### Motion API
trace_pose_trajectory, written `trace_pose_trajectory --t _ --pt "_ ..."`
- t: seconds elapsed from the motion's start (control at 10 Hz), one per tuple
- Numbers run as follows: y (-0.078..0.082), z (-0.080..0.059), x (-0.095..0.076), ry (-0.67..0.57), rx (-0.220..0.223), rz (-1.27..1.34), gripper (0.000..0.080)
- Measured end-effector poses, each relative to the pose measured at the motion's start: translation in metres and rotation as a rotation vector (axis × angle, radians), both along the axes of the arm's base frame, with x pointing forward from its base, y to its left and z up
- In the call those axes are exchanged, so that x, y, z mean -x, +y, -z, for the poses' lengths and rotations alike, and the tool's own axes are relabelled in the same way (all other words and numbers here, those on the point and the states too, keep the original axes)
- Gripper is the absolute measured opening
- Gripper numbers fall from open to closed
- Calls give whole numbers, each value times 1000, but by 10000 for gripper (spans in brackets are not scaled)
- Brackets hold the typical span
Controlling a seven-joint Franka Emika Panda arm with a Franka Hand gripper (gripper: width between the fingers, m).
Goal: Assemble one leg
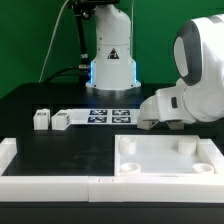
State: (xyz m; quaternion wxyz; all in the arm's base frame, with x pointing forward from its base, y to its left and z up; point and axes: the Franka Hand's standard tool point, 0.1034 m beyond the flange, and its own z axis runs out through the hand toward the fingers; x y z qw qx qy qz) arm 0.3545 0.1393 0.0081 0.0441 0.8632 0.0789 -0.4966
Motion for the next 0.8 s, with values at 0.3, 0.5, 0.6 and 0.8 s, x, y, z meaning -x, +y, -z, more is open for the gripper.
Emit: trace_pose_trajectory --t 0.3,0.5,0.6,0.8 --pt "0 0 0 0 0 0 285" --pt "0 0 0 0 0 0 285" --pt "-1 -5 -1 12 0 -3 285" --pt "-5 -39 -12 38 3 -5 286"
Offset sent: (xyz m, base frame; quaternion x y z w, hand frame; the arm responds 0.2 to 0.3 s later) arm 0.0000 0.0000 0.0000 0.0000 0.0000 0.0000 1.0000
